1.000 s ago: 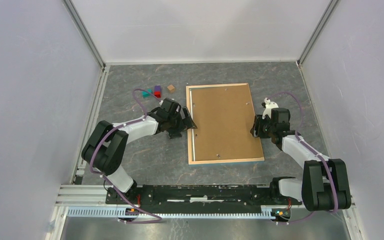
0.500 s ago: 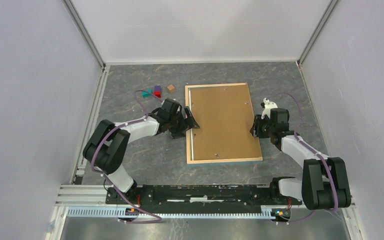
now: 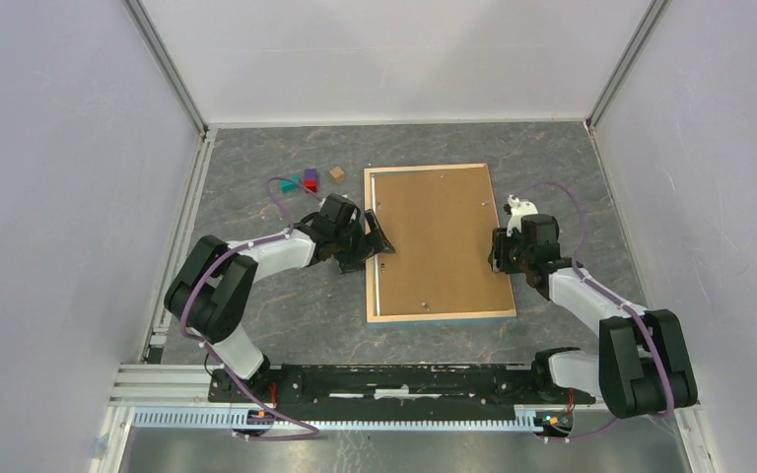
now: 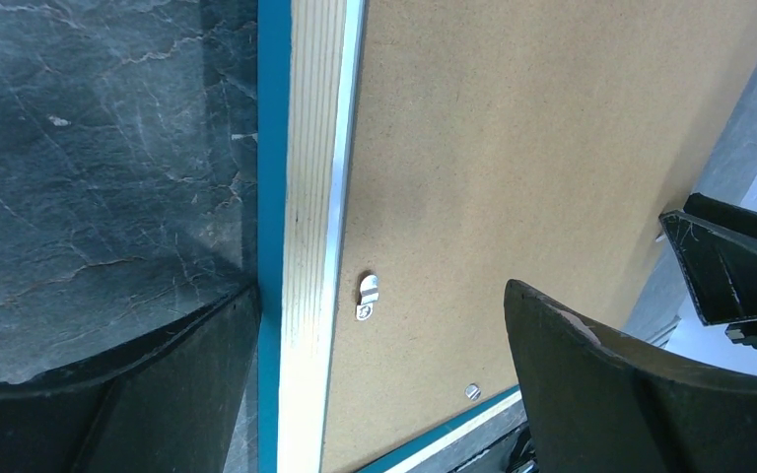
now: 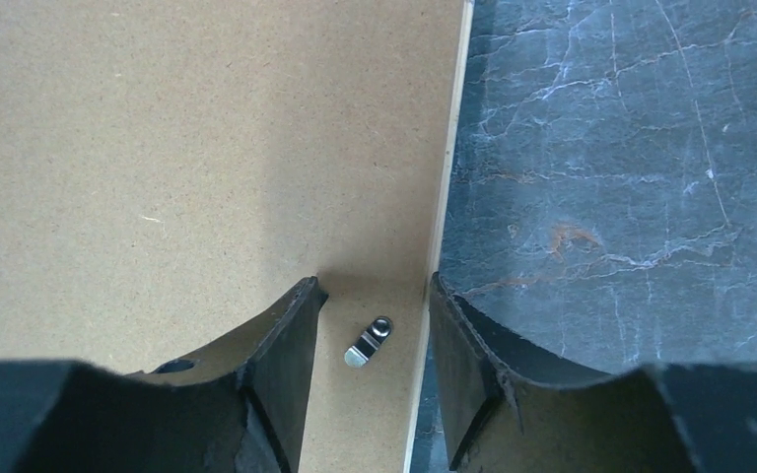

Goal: Put the photo into the frame
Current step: Adjust the photo frame item on the photo frame.

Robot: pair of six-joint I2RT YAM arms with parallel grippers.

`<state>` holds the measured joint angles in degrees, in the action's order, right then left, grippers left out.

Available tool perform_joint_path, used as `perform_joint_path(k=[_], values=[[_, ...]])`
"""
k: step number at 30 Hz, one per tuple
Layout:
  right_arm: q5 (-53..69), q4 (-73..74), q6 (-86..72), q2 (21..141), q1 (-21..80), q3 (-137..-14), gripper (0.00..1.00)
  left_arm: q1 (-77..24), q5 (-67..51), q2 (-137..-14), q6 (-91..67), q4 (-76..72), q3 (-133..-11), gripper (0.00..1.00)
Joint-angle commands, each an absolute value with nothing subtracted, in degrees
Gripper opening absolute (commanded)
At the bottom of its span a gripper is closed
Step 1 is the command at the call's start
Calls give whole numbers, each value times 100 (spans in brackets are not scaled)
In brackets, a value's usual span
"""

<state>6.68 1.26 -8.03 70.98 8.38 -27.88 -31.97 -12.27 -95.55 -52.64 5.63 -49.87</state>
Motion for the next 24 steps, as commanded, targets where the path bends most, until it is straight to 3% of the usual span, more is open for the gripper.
perform_joint_path(k=[1,14,24], values=[[614,421,-990,6997,1472,-2805,52,-3349,-1335,-9739,-5532,479,-4997,99],[424,762,-1248,7244,2140,-3456,60,-3341,-1520,-9700,-5752,207,-4791,99],[-410,1332,-659,6774,1841,-3867,81,-3051,-1271,-9207,-5112,856,-4875,100]])
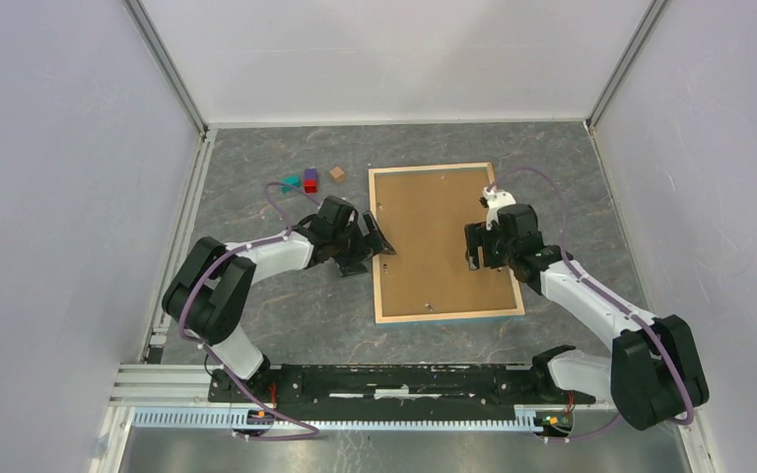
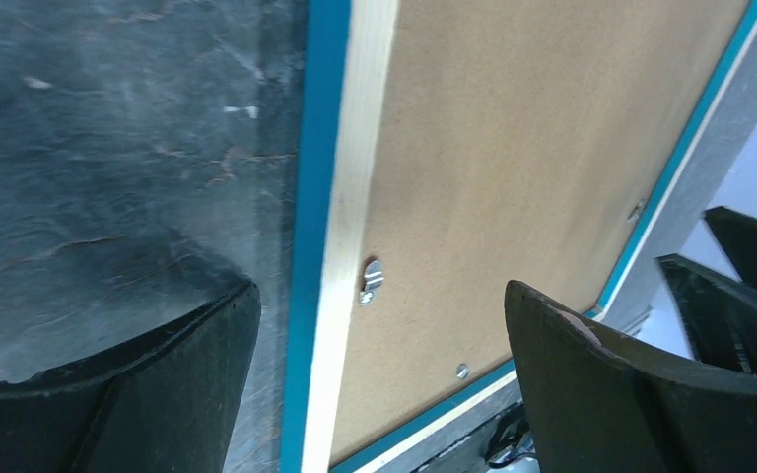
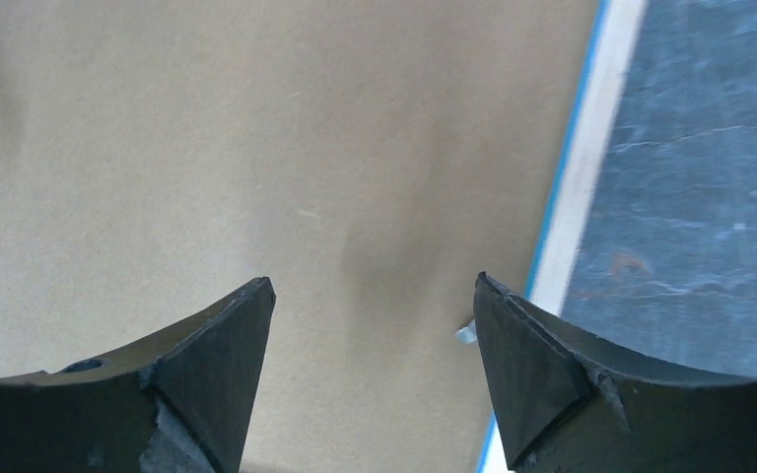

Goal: Put the photo into the frame
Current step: Adjust the photo frame item on the photo frame.

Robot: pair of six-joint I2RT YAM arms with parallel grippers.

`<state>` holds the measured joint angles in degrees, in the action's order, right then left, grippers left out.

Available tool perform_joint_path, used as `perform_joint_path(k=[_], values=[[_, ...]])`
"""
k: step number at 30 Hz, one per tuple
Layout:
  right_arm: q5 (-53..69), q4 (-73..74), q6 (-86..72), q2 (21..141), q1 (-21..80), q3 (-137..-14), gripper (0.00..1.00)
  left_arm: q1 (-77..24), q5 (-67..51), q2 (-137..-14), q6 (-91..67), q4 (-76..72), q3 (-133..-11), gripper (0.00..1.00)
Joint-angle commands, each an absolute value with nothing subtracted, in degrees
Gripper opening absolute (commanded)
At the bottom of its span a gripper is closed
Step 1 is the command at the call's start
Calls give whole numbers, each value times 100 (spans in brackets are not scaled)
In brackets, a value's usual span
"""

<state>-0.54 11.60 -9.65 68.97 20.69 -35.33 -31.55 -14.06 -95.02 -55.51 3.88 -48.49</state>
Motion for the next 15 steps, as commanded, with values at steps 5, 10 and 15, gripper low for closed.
perform_joint_path(k=[5,10,15], values=[[-149,1319,-611,6809,1024,-3743,84,-3054,-1207,-9211,-4515,1550,-5333,96],[463,1066,-822,6842,809,-3621,84,-2989,-1033,-9244,-3973,2100,-5779,93],[57,1095,-914,7176,808,-3748,85,-3293,-175,-9608,-3643,3182,-6625,91]])
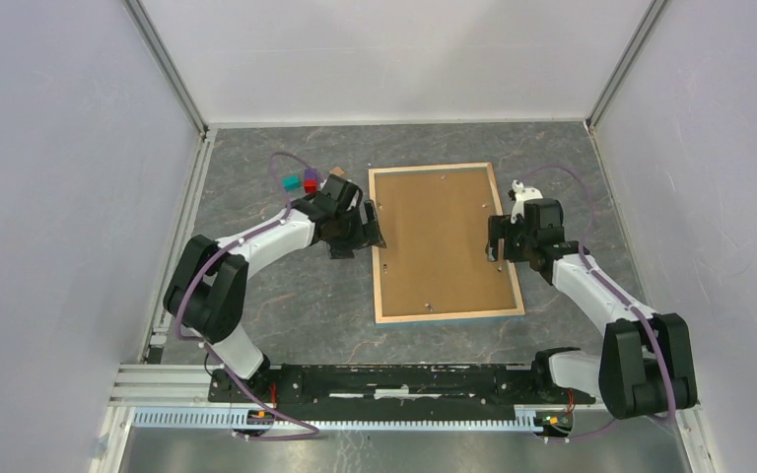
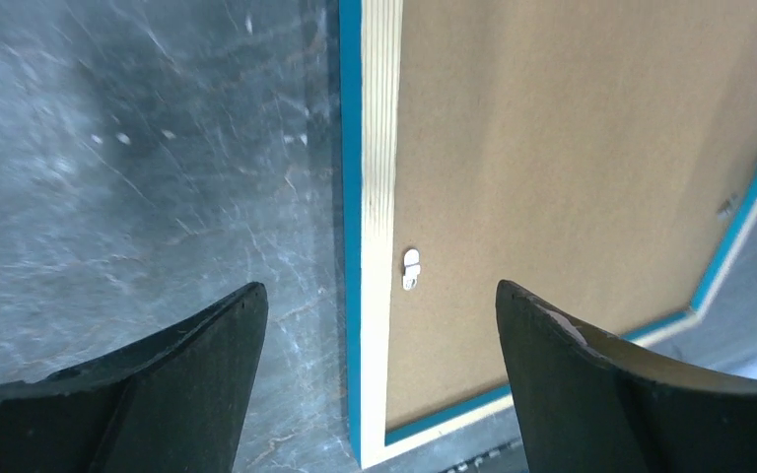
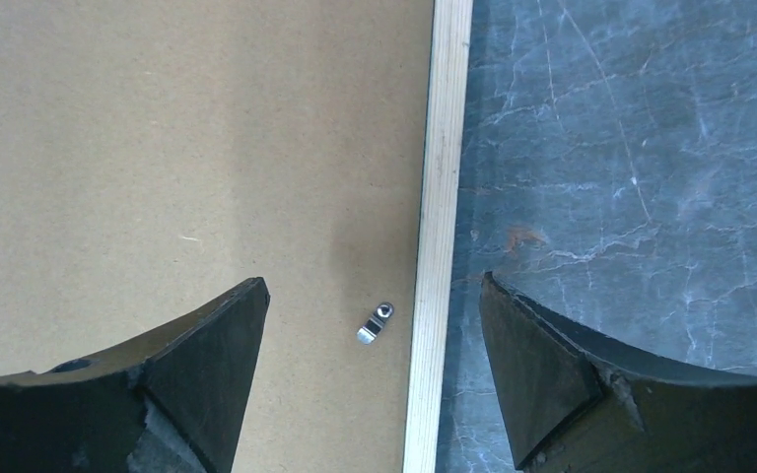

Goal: Put the photo into the frame
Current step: Adjust the photo frame item on the photo frame, then install the photo frame at the center of the board.

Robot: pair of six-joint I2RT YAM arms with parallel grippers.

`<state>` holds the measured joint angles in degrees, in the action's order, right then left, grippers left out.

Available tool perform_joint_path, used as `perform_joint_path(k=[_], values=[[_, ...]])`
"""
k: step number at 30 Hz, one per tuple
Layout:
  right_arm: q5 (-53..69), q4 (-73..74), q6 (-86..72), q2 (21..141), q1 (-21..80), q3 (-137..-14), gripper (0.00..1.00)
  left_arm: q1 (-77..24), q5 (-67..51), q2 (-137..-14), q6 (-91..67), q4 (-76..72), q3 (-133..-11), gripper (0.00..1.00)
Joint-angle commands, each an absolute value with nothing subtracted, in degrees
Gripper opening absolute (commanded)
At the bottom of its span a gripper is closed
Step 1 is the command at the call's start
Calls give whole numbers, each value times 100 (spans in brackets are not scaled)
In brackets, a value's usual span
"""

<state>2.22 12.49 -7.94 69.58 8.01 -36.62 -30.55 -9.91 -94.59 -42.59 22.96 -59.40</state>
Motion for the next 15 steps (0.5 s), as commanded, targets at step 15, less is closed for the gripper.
perform_joint_path(k=[15], values=[[-586,615,-1314,6931,607,-3017,77,-4126,278,-10459,-4898,3592,-7002,77]])
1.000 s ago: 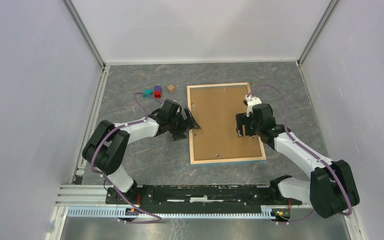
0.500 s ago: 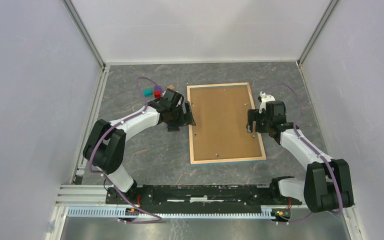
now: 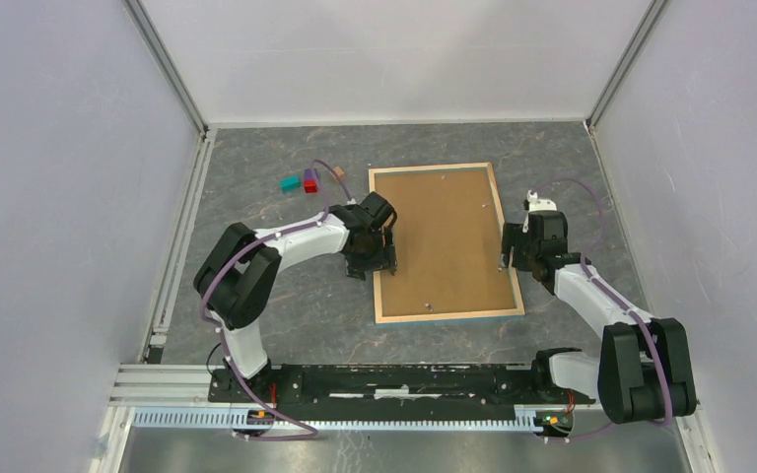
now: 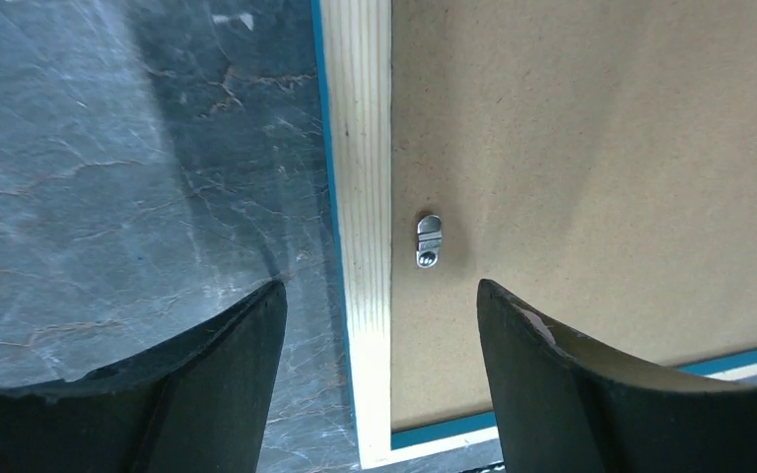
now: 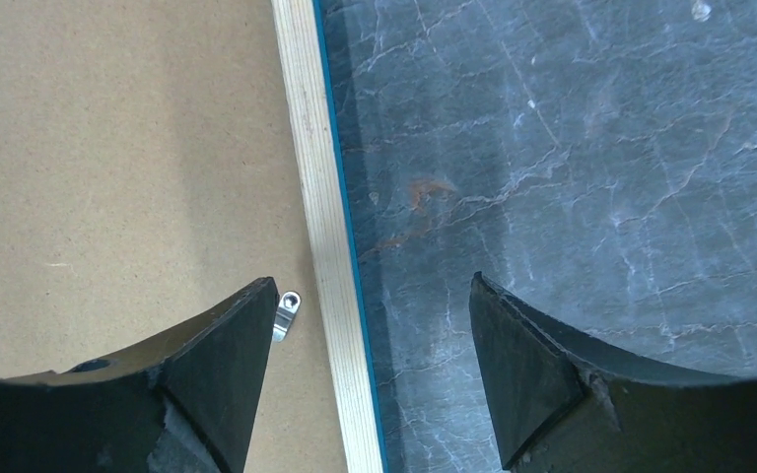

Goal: Put the photo into the frame
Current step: Install the photo frame at the center of the board.

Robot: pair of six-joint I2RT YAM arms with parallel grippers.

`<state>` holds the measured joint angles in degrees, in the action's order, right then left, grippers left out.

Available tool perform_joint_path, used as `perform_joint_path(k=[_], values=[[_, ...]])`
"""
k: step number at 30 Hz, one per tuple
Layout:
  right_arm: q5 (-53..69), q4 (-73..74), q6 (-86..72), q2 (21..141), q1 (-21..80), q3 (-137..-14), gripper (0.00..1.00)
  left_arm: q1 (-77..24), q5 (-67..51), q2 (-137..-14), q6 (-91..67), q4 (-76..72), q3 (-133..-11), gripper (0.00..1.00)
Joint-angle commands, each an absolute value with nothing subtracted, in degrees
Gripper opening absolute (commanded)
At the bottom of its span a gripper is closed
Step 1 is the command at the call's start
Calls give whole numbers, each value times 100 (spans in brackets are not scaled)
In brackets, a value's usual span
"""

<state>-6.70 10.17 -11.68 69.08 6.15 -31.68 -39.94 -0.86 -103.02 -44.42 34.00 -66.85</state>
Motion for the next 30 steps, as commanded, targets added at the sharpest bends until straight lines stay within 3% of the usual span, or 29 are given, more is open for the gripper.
perform_joint_path(k=[1,13,19,30], values=[[-515,561,-1339,6970,613,-2964,76,-4139,317,-10482,-4927,3593,-7013,76],[-162,245,-1394,7144,612,-2758,72,-4131,891,-10528,-5348,3523,-7042,66],[-100,232,-1384,7197,610,-2729,71,-4113,913,-10713,-5474,3614,-7139,68],[-13,204,-1407,7245,615,-2716,69,-4113,1022,-10522,-5879,3723,-6671,49]])
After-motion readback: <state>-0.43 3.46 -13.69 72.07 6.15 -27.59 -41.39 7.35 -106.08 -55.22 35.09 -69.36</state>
